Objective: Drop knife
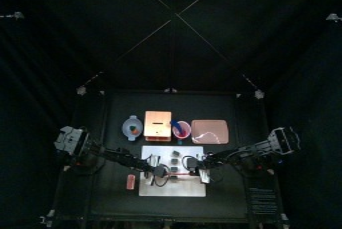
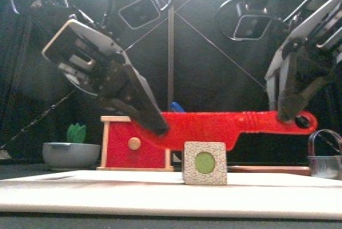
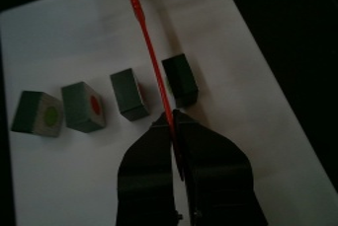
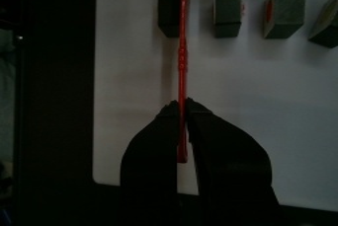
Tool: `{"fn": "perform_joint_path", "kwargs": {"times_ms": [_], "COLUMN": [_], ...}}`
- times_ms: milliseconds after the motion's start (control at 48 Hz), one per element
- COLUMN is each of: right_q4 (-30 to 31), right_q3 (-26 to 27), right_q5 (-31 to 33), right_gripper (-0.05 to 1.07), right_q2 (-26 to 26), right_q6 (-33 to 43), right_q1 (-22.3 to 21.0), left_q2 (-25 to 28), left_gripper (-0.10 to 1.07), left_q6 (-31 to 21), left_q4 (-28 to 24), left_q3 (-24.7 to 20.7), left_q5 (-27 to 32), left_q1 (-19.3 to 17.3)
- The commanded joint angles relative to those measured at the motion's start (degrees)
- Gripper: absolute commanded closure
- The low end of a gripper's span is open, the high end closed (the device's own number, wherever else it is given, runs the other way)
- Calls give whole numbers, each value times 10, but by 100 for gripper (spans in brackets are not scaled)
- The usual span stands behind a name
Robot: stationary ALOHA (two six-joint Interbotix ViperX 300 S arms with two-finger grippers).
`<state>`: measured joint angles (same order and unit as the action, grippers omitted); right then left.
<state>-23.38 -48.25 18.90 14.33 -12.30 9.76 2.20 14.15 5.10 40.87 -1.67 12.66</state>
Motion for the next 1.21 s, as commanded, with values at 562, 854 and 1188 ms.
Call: {"fn": "perform_joint_path", "kwargs": {"times_ms": [562, 854, 1188], "right_q4": [52, 0, 3], "right_q3": [-16, -43, -90], "right_q5": [114, 224, 330], "right_gripper": [64, 64, 63], "right_q2": [128, 207, 282], "right_q6": [1, 90, 575], "right_q1": [-69, -98, -104], "left_q2": [-39, -49, -44], "left_gripper": [19, 17, 17], "left_q6": [5, 5, 7], "left_q4": [-98, -113, -113], "left_q3": [-40, -29, -7], "left_q5": [-48, -116, -156], "left_q1": [-88, -96, -102]}}
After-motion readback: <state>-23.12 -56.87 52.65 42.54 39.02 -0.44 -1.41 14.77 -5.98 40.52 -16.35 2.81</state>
